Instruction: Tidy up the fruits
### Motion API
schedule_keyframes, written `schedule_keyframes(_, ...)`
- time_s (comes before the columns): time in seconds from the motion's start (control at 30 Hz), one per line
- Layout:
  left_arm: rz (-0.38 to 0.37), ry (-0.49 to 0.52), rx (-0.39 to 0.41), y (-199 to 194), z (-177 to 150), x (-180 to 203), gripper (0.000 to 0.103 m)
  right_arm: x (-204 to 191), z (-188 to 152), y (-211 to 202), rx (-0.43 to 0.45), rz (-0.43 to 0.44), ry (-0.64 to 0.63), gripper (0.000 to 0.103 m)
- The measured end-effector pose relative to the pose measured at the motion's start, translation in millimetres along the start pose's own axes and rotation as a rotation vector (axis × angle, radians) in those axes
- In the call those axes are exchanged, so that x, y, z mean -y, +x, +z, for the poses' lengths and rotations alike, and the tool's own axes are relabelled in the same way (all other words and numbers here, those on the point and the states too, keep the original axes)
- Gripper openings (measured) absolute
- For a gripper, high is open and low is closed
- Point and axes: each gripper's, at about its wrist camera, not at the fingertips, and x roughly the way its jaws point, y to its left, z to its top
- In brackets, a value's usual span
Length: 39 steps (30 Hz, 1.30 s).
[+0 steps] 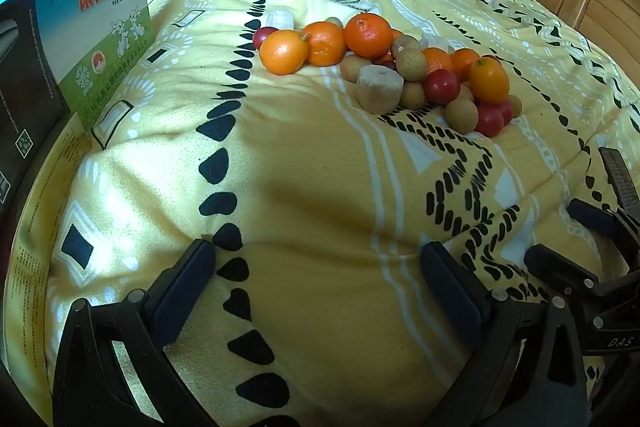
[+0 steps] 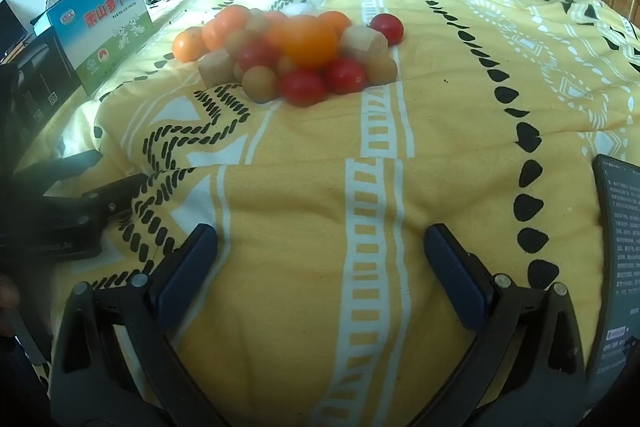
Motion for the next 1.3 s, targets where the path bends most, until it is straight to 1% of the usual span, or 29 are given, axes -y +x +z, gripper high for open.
schedule_keyframes(0.4,0.013,0.007,-0.005,1,4,-5,0.103,-4,2,3,0.002,0.015,0.010,0.103)
schedule_keyframes(0.47,0.011,0.006,-0.004,1,5,-8,0.103,1,0,-1,0.006,0.018,0.013,0.103)
schedule_keyframes(0.53,0.011,0.009,-0.005,3,0,3,0.103,1,0,0,0.007,0.018,0.012,0.103)
schedule_keyframes(1.3,0.009,0.007,-0.005,4,1,3,0.103,2,0,0,0.006,0.018,0.012,0.103)
